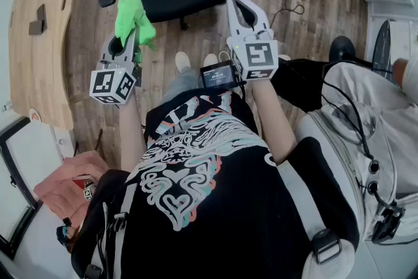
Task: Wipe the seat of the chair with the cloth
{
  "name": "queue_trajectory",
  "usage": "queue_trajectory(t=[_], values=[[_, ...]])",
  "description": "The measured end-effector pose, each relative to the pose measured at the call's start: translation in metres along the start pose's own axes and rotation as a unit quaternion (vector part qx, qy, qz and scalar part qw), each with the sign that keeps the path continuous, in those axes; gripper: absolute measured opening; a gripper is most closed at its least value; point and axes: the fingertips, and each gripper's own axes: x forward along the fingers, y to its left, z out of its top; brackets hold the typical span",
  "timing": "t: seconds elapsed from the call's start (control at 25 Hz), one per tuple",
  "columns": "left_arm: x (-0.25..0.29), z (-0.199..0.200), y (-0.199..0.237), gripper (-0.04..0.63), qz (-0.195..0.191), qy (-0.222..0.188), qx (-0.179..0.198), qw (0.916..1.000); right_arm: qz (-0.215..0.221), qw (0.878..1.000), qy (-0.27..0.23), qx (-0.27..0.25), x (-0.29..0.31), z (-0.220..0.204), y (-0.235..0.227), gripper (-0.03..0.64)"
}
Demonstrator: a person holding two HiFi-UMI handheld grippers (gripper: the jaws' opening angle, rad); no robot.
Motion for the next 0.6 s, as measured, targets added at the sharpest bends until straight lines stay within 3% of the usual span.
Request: queue_trajectory(t=[0.28, 0.6], values=[[0.006, 0.004, 0.002, 0.074, 0.009, 0.0, 0.01, 0.9999, 0.015, 1.0, -0.004, -0.003, -0.004, -0.007, -0.005, 0.0], [0.009, 0.008, -0.001, 0.074, 0.01, -0.001, 0.011, 0.9999, -0.01, 1.0, -0.014, -0.004, -0.008, -0.005, -0.017, 0.0]])
